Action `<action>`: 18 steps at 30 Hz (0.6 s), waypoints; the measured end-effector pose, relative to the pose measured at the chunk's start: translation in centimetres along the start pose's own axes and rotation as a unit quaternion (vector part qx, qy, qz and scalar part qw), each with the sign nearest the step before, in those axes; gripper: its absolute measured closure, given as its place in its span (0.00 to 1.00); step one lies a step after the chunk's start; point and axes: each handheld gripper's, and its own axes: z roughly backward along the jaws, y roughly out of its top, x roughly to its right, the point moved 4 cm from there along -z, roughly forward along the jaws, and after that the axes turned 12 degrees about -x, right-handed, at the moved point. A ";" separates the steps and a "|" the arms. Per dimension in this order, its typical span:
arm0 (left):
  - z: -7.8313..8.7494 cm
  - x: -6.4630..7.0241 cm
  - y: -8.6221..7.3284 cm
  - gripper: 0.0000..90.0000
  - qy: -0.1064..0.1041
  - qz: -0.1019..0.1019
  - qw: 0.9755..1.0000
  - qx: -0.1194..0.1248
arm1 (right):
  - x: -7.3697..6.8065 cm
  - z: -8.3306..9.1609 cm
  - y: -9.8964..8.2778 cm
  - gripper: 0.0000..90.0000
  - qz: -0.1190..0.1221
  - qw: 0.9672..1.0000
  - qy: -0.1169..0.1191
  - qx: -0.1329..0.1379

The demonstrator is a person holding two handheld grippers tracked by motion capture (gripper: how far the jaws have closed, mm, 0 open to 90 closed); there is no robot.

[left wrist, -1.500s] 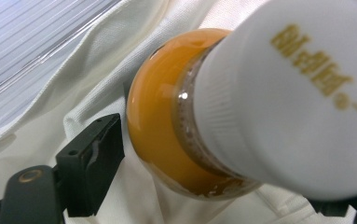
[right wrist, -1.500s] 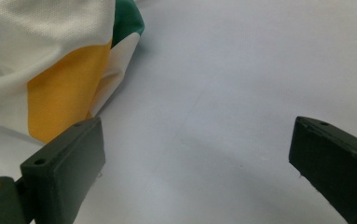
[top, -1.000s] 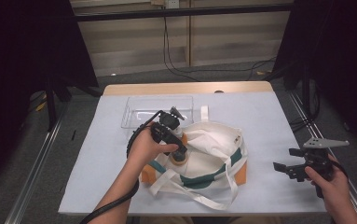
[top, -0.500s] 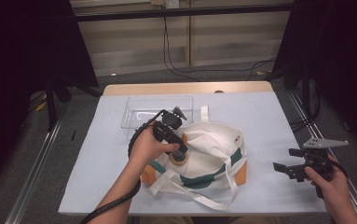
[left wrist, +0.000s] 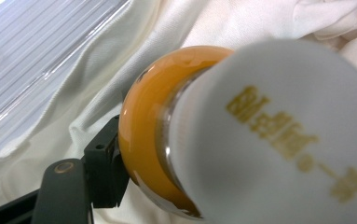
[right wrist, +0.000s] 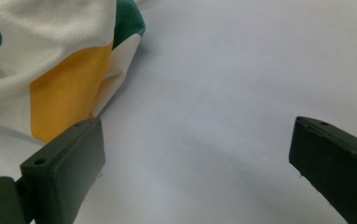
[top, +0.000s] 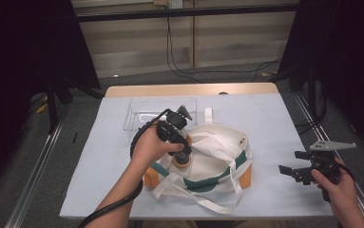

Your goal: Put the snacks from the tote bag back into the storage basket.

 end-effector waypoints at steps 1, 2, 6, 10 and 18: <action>0.1 -0.1 0.0 0.33 -0.002 -0.001 1.000 -0.001 | 0.0 0.0 0.0 0.04 0.000 1.000 -0.001 0.000; 0.3 -0.1 0.0 0.33 -0.002 -0.002 1.000 -0.004 | 0.0 0.0 0.0 0.04 0.002 1.000 -0.003 0.001; 0.8 -0.1 0.0 0.33 0.001 -0.007 1.000 -0.007 | 0.1 0.1 0.0 0.04 0.000 1.000 -0.003 0.001; 1.4 -0.1 0.0 0.33 0.005 -0.004 1.000 -0.011 | -0.1 0.0 0.1 0.04 0.002 1.000 -0.002 0.000; 2.6 -0.2 0.0 0.33 0.001 -0.002 1.000 -0.016 | -0.1 0.0 0.1 0.04 0.002 1.000 -0.002 -0.001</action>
